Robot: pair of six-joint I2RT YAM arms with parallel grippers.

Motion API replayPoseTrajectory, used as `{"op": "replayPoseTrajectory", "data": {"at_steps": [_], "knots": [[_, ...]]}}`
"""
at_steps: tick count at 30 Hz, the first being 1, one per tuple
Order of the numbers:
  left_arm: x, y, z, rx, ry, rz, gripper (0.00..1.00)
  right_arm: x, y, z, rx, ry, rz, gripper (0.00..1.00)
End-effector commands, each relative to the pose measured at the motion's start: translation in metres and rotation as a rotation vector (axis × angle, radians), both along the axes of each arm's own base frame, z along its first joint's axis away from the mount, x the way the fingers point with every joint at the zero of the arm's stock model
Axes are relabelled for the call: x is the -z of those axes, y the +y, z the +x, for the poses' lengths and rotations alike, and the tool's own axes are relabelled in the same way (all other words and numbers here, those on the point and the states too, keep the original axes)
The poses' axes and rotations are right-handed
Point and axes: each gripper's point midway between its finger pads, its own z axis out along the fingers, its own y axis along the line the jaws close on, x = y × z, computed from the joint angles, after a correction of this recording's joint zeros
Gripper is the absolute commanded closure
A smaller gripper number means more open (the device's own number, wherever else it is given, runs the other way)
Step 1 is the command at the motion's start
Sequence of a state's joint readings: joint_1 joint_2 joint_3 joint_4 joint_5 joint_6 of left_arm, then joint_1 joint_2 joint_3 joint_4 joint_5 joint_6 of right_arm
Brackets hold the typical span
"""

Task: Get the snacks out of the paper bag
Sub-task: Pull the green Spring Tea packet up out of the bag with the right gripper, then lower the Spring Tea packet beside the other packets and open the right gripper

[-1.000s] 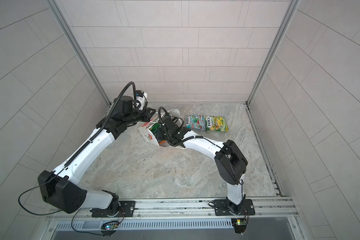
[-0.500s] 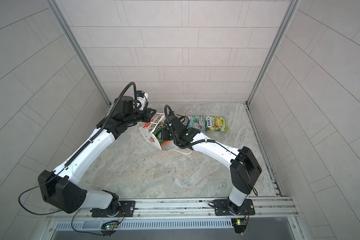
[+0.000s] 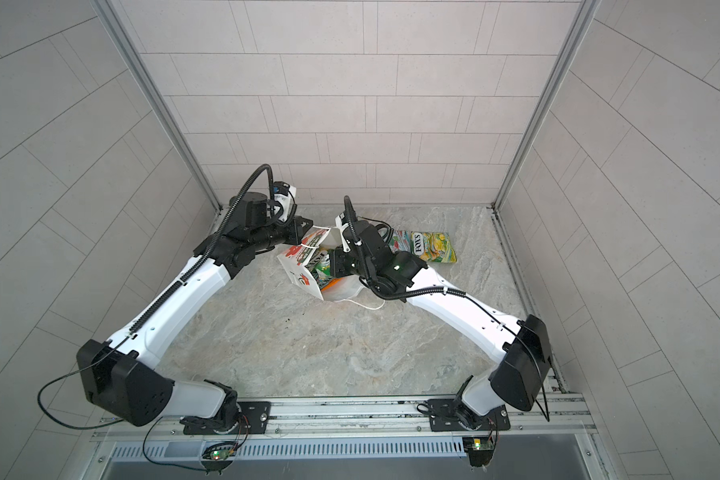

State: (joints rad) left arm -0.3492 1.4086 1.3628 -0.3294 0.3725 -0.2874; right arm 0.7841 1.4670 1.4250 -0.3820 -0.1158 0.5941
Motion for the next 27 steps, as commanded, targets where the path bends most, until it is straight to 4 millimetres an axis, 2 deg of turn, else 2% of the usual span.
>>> {"op": "replayPoseTrajectory", "data": {"at_steps": [1, 5, 8, 12, 16, 19, 23, 27], "knots": [[-0.005, -0.001, 0.001, 0.010, -0.013, 0.011, 1.00, -0.060, -0.015, -0.014, -0.038, -0.122, 0.053, 1.00], [-0.005, -0.002, -0.001, 0.019, -0.011, 0.014, 1.00, -0.083, -0.040, -0.018, -0.003, -0.163, 0.066, 1.00], [-0.004, -0.002, -0.001, 0.020, -0.011, 0.014, 1.00, -0.092, -0.065, -0.016, 0.046, -0.178, 0.072, 1.00], [-0.004, -0.003, -0.001, 0.029, -0.010, 0.017, 1.00, -0.089, -0.102, -0.008, 0.135, -0.172, 0.054, 1.00], [-0.005, -0.004, -0.003, 0.036, -0.012, 0.018, 1.00, -0.069, -0.140, 0.002, 0.218, -0.129, 0.024, 1.00], [-0.005, -0.004, -0.003, 0.040, -0.012, 0.020, 1.00, -0.046, -0.164, 0.007, 0.263, -0.087, -0.011, 1.00], [-0.005, -0.003, -0.004, 0.041, -0.011, 0.022, 1.00, -0.013, -0.192, 0.011, 0.313, -0.029, -0.081, 1.00], [-0.006, -0.002, -0.004, 0.038, -0.013, 0.024, 1.00, 0.021, -0.208, 0.015, 0.320, 0.023, -0.144, 1.00]]}}
